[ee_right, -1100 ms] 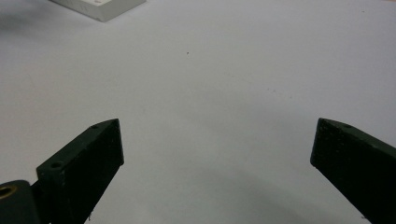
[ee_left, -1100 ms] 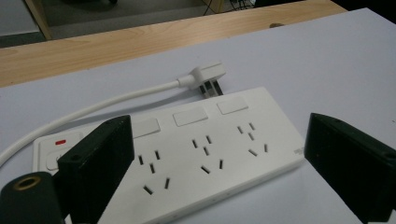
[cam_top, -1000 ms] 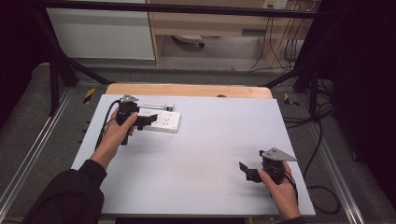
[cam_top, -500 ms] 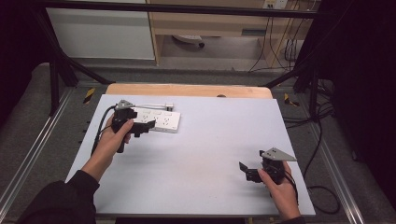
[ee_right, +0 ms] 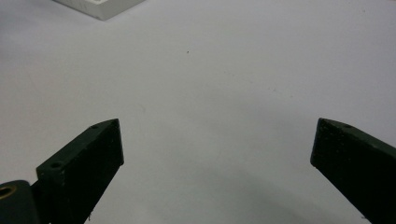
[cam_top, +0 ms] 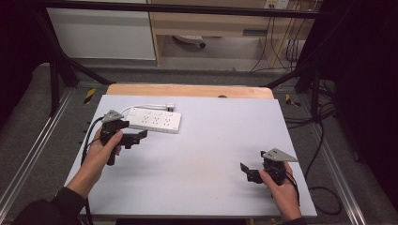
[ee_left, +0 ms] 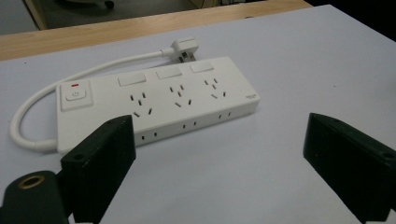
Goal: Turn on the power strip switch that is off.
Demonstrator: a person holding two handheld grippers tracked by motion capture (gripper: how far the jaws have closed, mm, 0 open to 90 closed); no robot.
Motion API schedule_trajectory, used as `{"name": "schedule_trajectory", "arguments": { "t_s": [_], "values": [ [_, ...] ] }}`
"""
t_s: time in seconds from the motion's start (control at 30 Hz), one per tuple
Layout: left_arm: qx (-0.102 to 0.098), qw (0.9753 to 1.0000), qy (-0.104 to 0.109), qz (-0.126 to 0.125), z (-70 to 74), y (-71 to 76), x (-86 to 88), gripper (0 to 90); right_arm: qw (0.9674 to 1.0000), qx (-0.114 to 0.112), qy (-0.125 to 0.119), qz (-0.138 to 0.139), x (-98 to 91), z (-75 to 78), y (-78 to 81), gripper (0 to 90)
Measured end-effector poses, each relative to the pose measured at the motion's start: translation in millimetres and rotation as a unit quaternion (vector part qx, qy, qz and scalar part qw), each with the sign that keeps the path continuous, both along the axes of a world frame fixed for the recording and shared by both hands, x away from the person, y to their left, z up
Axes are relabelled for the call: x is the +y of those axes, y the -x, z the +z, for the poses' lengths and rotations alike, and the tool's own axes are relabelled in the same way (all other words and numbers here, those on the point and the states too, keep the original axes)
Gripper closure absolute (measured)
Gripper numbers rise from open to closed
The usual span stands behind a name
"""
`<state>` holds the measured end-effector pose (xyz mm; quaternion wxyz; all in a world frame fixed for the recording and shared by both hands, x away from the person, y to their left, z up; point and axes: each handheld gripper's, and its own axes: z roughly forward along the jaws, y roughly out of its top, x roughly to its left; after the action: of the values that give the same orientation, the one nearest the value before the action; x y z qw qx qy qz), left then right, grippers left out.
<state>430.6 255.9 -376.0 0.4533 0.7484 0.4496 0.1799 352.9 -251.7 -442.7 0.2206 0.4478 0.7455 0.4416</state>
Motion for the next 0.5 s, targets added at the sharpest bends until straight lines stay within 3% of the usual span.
{"name": "schedule_trajectory", "arguments": {
  "t_s": [0.5],
  "values": [
    [0.001, 0.9997, 0.018, 0.014, -16.9, 31.1, 25.2, 9.1, 1.0000, 0.001, 0.003, 0.000, 0.0, -0.3, -0.4, 2.9]
  ]
}}
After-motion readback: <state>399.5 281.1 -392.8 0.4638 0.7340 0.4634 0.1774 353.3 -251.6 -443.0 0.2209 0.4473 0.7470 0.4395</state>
